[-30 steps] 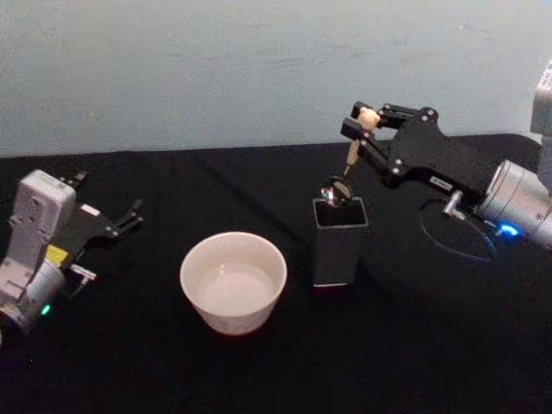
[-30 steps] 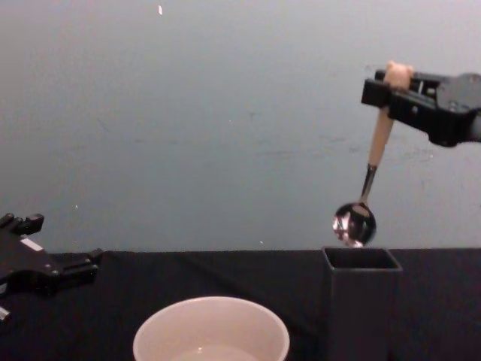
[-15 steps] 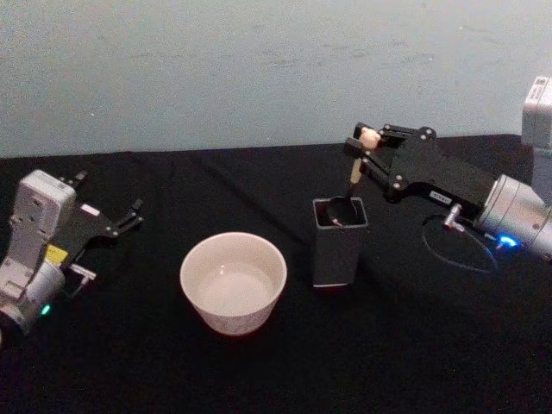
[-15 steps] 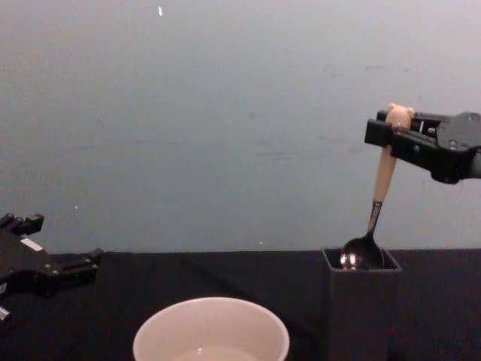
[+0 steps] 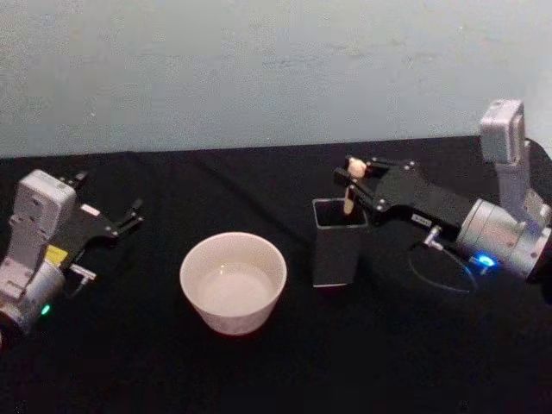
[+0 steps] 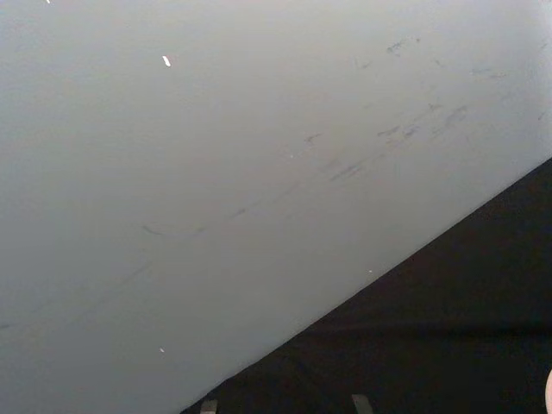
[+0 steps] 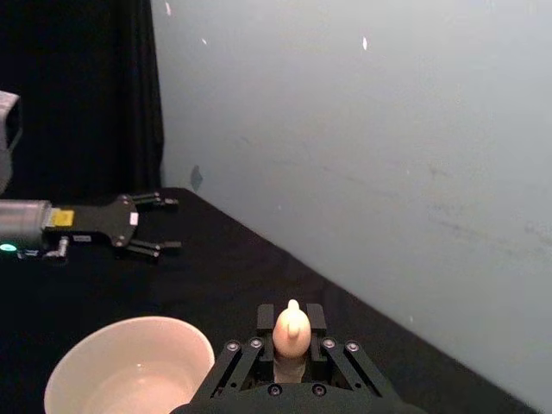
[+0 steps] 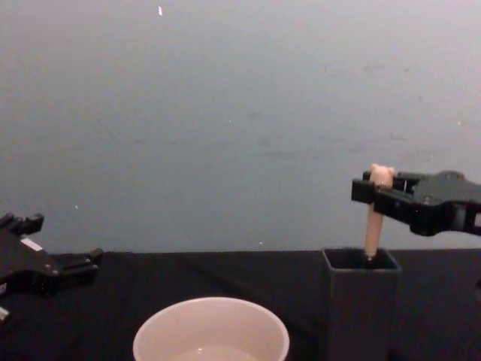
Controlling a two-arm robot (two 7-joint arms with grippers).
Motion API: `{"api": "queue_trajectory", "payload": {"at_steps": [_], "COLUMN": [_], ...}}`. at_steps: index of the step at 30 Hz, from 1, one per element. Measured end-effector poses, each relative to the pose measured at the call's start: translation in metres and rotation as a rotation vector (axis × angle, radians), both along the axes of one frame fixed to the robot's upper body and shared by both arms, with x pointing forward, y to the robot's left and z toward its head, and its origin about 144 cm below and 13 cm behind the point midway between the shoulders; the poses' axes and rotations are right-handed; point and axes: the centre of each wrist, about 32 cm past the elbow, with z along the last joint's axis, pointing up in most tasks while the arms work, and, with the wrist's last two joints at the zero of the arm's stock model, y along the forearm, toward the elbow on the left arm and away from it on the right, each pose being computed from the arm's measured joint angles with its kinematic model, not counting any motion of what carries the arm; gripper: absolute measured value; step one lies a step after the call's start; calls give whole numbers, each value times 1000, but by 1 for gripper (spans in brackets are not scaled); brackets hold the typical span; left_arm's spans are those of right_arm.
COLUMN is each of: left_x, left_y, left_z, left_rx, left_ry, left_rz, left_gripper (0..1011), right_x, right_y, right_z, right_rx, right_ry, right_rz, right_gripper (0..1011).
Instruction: Pick up the stirring spoon with one hand, stir inside the cup, then place it back in its original position.
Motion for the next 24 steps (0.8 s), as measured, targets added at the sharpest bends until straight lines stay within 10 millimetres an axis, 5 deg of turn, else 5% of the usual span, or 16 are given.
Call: {"api": "queue_trajectory", "payload": {"at_steps": [24], "left_x": [0], "left_y": [0], "left_z": [0], "left_rx": [0], "left_ry": [0], "left_rz": [0], "left_gripper": [1001], "right_x": [-5], "right_y": [12], "right_z": [-21], "right_rx": [-2], "right_ry": [95], "right_rz": [-45], "right_gripper": [212]}}
